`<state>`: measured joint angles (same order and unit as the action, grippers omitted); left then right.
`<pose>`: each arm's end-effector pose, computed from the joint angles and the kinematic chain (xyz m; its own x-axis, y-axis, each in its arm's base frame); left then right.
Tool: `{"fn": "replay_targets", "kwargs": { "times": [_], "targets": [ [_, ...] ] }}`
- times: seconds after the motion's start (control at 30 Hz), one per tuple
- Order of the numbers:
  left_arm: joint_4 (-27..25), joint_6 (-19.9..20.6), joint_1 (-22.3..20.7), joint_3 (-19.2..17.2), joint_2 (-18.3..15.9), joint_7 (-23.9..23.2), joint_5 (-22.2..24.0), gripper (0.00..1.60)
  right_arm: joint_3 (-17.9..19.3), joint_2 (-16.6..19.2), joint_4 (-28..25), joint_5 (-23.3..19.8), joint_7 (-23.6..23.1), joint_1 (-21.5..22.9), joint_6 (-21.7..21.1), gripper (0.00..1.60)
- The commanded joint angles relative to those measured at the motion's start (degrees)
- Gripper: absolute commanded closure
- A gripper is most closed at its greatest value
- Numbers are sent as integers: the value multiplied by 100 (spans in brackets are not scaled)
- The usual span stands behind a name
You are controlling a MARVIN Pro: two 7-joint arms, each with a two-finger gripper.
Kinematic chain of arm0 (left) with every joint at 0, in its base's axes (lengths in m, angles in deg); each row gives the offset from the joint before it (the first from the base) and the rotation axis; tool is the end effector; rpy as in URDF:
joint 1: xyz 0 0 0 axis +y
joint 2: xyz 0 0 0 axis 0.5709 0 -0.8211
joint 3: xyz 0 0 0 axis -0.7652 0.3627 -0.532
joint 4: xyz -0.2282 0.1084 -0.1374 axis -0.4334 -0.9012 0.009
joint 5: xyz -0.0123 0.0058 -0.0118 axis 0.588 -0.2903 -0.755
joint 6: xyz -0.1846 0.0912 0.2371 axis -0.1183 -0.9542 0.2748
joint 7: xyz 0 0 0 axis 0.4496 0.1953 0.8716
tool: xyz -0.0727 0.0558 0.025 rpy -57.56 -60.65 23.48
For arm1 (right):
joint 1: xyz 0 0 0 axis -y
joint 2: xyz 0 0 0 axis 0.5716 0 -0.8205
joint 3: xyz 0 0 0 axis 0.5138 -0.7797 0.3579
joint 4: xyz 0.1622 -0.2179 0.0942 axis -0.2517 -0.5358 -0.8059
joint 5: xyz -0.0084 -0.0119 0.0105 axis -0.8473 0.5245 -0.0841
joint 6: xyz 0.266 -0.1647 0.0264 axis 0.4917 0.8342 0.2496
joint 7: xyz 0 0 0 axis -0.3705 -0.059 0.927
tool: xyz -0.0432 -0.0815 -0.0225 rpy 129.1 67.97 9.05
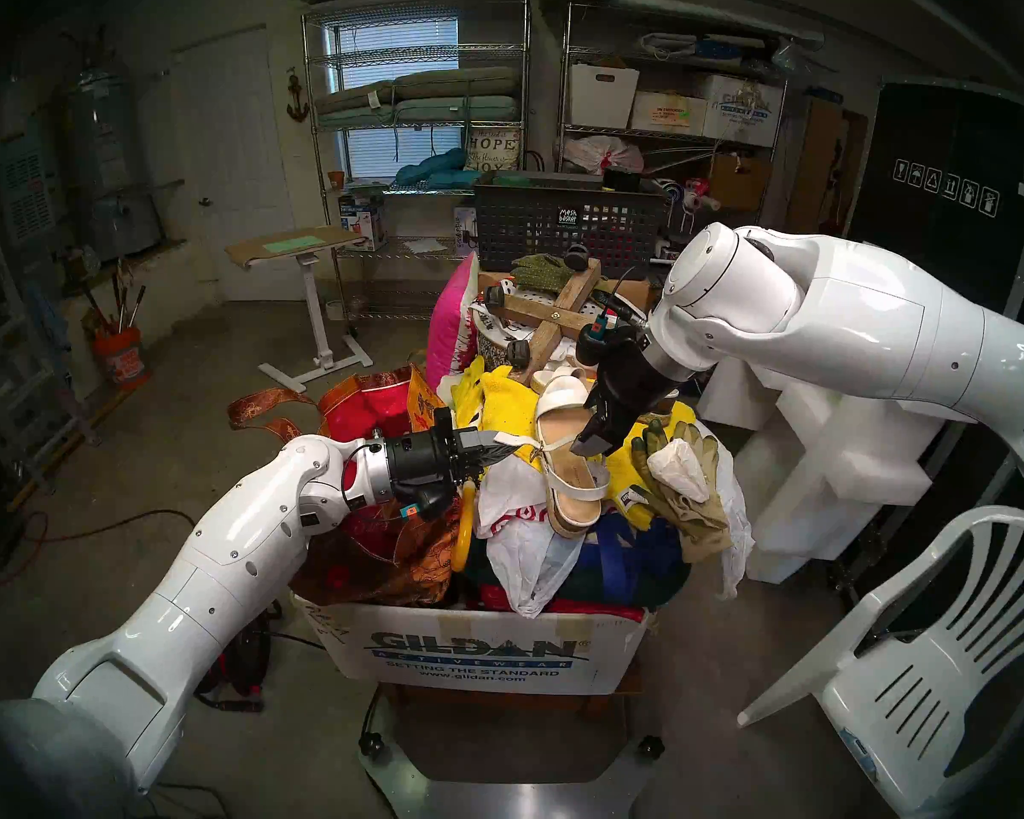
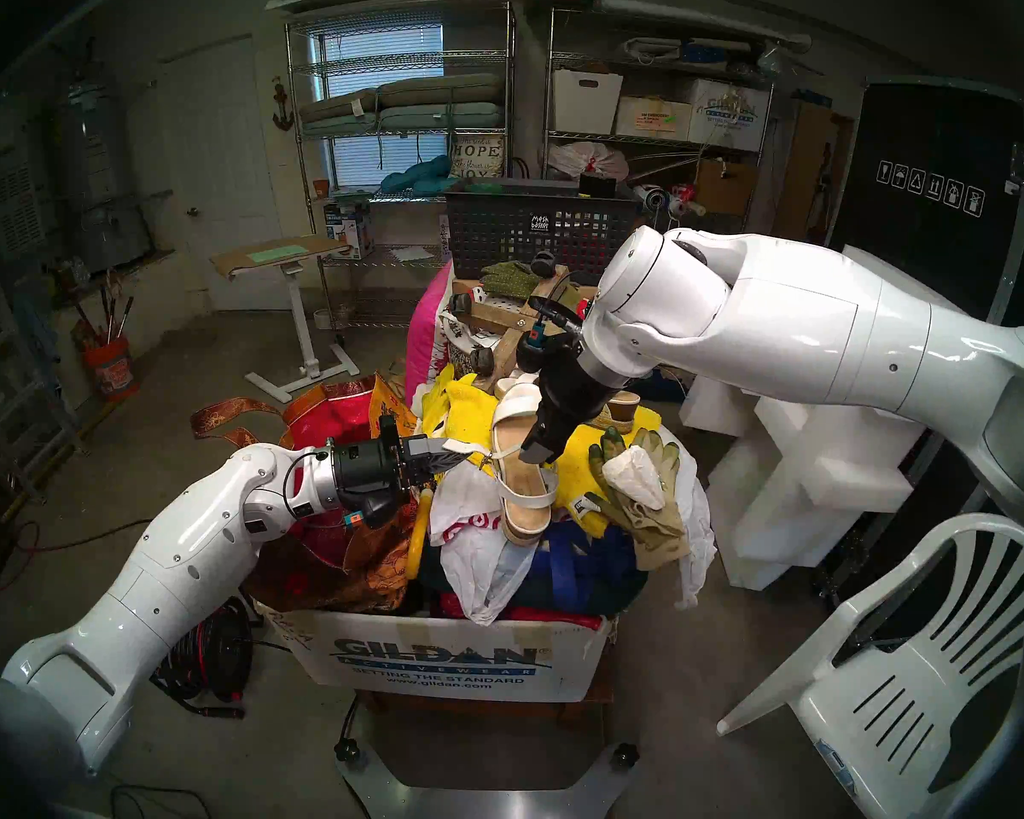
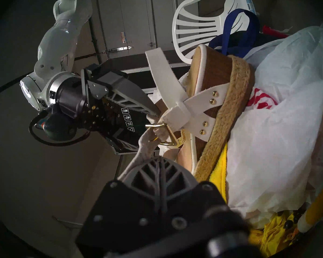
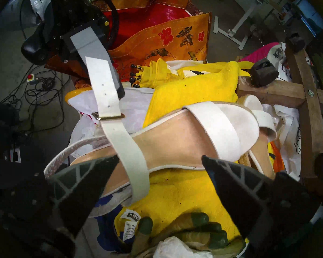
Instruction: Unbuckle a shoe
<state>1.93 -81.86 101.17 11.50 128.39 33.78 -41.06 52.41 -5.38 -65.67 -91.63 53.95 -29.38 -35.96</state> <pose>0.4495 -0.0302 -0.2354 -0.9441 -0.3084 -0.1166 0.1167 0.0181 -0.9930 0.4654 0.0671 -0.0770 0.1726 0.8673 0.4669 0.9241 -0.3067 0.2281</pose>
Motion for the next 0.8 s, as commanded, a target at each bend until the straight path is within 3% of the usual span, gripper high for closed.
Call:
{"fn": "replay_targets", "kwargs": {
  "times": [0.0, 0.07, 0.1, 0.13, 0.2, 0.37, 0.5, 0.53, 0.63, 0.73, 0.77],
  "targets": [
    [-10, 9, -118, 10, 52, 21, 163, 160, 63, -212, 15, 14, -82, 52, 145, 24],
    [0, 9, -122, 26, 51, -21, 218, 160, 47, -250, 32, 35, -124, 67, 153, 24],
    [-5, 9, -123, 41, 39, -59, 248, 160, 58, -264, 36, 28, -116, 59, 160, 34],
    [-16, 9, -121, 51, 26, -84, 265, 160, 47, -283, 44, 49, -148, 72, 167, 63],
    [-49, 9, -98, 56, 7, -80, 290, 160, 58, -307, 58, 42, -221, 78, 197, 83],
    [-84, 9, -106, 73, 24, -116, 336, 160, 45, -356, 65, 65, -370, 97, 178, 87],
    [-110, 9, -104, 74, 33, -186, 409, 160, 62, -344, 39, 86, -366, 83, 163, 117],
    [-131, 9, -88, 67, 31, -268, 497, 160, 65, -336, 31, 93, -370, 82, 161, 157],
    [-311, 34, -2, 71, -101, -844, 985, 160, 95, -280, -24, 118, -274, 76, 131, 160],
    [-365, 76, 74, 91, -199, -1154, 1407, 120, 112, -238, -39, 145, -257, 109, 107, 160],
    [-443, 76, 95, 72, -269, -1292, 1505, 117, 120, -220, -47, 147, -246, 115, 102, 160]
  ]
}}
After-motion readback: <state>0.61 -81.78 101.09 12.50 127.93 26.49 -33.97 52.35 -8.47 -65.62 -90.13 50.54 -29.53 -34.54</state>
